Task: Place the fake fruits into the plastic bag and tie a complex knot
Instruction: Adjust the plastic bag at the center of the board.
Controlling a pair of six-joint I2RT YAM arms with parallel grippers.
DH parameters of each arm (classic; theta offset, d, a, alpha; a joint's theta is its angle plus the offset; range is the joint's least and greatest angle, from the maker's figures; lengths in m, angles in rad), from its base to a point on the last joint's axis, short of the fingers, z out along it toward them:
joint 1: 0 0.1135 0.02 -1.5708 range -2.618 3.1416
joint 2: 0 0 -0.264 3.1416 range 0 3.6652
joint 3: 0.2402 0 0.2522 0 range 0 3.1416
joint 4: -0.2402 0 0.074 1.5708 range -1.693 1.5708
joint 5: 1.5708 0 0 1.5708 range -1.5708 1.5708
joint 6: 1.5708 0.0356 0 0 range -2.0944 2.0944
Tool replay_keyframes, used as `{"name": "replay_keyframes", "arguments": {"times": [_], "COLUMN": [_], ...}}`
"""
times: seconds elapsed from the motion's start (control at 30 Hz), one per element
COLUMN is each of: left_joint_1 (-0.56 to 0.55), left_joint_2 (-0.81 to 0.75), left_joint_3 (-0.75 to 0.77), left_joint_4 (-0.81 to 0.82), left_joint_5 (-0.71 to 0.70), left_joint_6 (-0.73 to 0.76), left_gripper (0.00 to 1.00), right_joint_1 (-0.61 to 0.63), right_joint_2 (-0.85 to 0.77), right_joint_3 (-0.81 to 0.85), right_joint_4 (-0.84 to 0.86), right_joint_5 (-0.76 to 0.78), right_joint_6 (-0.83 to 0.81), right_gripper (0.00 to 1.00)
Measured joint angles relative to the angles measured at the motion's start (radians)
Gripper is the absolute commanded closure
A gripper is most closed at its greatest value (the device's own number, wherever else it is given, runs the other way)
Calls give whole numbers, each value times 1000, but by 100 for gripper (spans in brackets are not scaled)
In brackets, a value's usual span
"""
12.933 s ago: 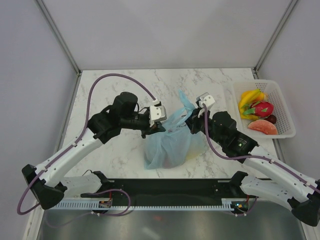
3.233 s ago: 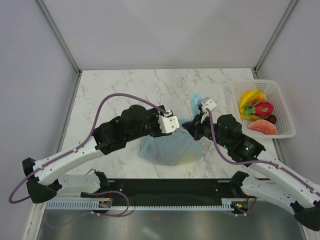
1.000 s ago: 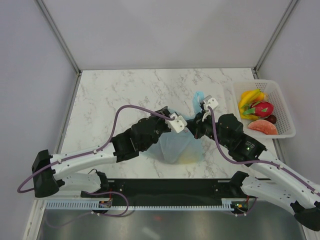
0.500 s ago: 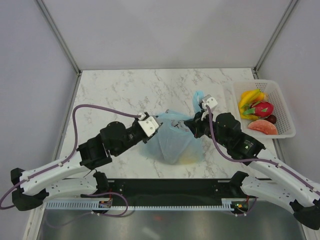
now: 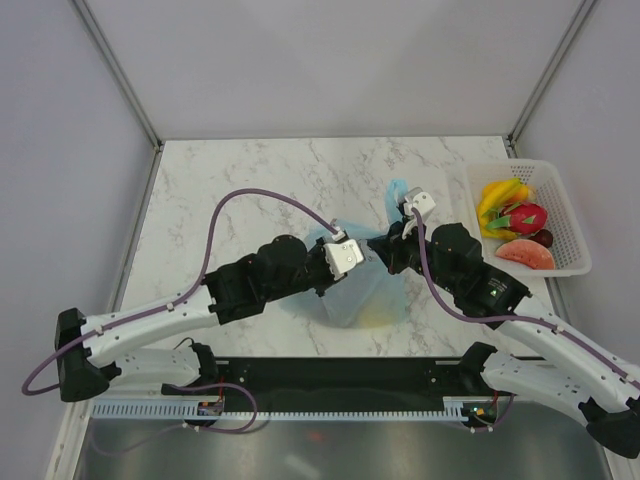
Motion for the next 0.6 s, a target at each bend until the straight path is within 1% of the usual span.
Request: {"name": "replay_keyframes", "arguments": {"times": [0.2,0.3,0.43,0.6], "left_joint_1": [0,3,18,57], "left_joint_2": [54,74,116,177], "left_joint_3": [-43,-58,-60,-66], "left_joint_4": [175,280,373,436], "left_joint_5": [-154,-199,-209,-193], "left_joint_6": [66,108,146,162], "left_gripper": [98,98,98,98], "right_joint_1": [0,0,0,0], "right_joint_2": [-1,-1,-2,-8], "right_joint_3": [0,0,0,3], "right_joint_4": [-1,-1,-2,-6], "right_joint_5": [-7,-8,-8,-8], "right_joint_6": [0,1,1,2], "right_gripper": [100,100,100,100]}}
